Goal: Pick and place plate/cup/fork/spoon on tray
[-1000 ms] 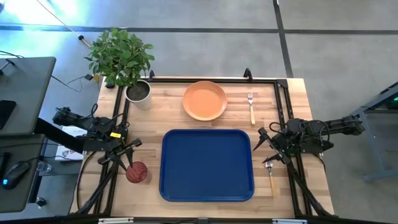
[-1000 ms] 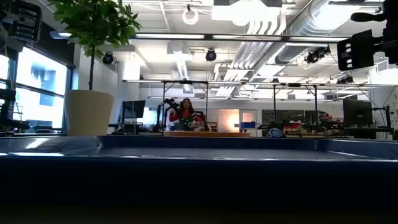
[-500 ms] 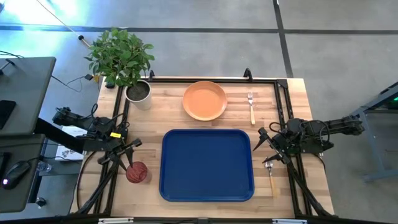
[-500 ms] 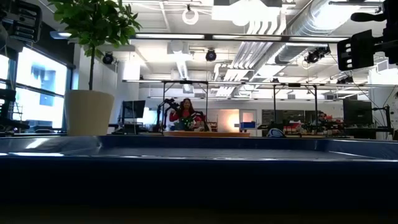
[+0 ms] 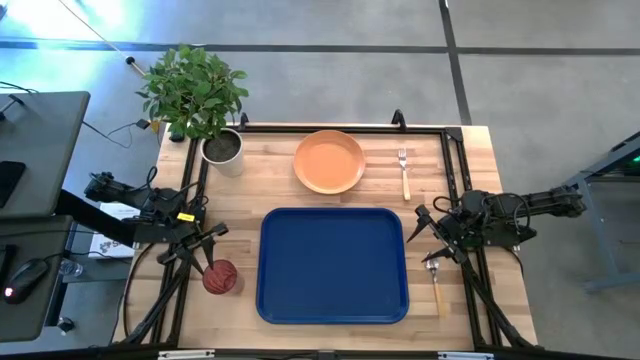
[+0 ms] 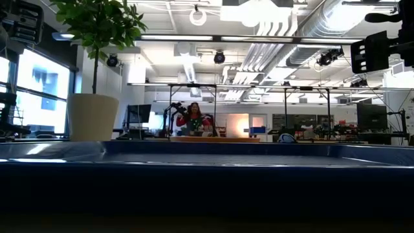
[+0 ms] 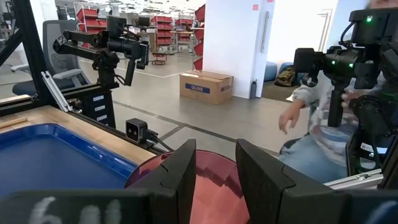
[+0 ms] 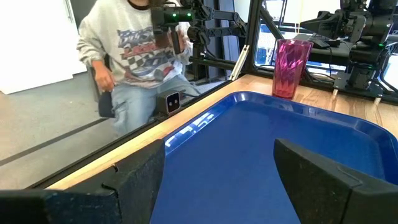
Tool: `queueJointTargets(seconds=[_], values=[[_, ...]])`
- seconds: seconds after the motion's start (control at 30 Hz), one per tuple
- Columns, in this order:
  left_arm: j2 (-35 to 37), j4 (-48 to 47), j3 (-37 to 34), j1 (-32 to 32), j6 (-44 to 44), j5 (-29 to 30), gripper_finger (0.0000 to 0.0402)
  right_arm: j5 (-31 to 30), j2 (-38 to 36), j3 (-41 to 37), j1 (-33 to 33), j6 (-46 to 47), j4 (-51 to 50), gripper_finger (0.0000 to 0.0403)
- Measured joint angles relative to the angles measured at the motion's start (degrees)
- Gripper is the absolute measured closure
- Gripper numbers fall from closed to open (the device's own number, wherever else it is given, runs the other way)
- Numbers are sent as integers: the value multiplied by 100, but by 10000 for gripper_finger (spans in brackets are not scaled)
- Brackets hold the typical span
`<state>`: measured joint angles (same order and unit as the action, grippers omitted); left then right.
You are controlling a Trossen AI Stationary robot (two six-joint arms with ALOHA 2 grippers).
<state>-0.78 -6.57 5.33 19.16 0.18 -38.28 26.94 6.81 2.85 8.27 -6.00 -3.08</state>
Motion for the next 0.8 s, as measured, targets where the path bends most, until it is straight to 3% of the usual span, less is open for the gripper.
queueJointTargets(seconds=[0.63,0.8], values=[[-1,6,0,0,-146,65,298,-2,-1,0,0,-1,-1,109],[-2,337,0,2,-398,458,298,-1,-1,0,1,-1,0,109]])
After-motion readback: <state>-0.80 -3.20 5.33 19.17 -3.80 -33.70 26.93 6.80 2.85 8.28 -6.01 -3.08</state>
